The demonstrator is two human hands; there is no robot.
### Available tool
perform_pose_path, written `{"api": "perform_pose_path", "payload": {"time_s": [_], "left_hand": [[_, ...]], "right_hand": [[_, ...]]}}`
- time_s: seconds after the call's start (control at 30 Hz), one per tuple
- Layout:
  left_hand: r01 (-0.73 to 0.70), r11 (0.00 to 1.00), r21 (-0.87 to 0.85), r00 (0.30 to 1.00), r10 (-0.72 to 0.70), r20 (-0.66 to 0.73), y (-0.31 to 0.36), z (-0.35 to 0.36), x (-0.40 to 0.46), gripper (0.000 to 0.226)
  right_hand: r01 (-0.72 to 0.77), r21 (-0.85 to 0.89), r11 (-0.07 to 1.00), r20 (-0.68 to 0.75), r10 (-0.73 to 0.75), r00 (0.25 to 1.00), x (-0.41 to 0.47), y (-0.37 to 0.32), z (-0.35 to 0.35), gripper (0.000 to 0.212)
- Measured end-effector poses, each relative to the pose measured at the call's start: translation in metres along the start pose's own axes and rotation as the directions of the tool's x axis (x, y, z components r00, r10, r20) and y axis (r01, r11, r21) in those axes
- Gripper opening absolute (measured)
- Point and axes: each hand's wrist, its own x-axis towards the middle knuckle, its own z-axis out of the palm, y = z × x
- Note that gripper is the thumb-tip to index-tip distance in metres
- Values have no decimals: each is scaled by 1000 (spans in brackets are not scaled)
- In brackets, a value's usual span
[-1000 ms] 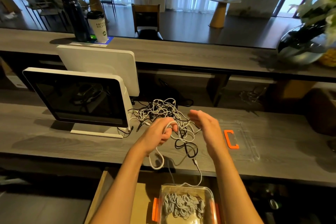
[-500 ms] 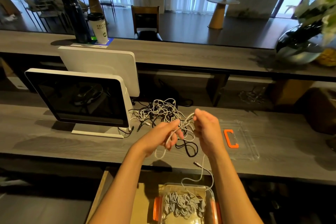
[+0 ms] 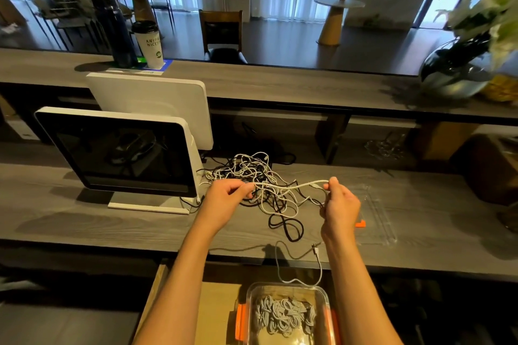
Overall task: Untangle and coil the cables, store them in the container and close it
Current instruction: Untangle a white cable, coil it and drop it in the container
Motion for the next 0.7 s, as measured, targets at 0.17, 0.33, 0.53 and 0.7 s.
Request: {"api": "perform_pose_path", "payload": {"time_s": [0.17, 0.33, 0.53, 0.7], "left_hand": [[86, 952, 295, 993, -108, 57, -21, -5, 0, 46], [264, 943, -204, 919, -181, 350, -18, -14, -10, 51], [236, 841, -487, 939, -69, 336, -1, -15, -10, 52], [139, 309, -941, 990, -77, 121, 6, -2, -4, 42]], "right_hand": [[11, -48, 999, 1, -11, 1000, -3, 0, -3, 29], [12, -102, 995, 51, -7, 999, -3, 3, -8, 29], [-16, -133, 991, 75, 26, 997, -3, 10, -9, 30], [5, -307, 952, 322, 99, 941, -6, 18, -10, 33]]}}
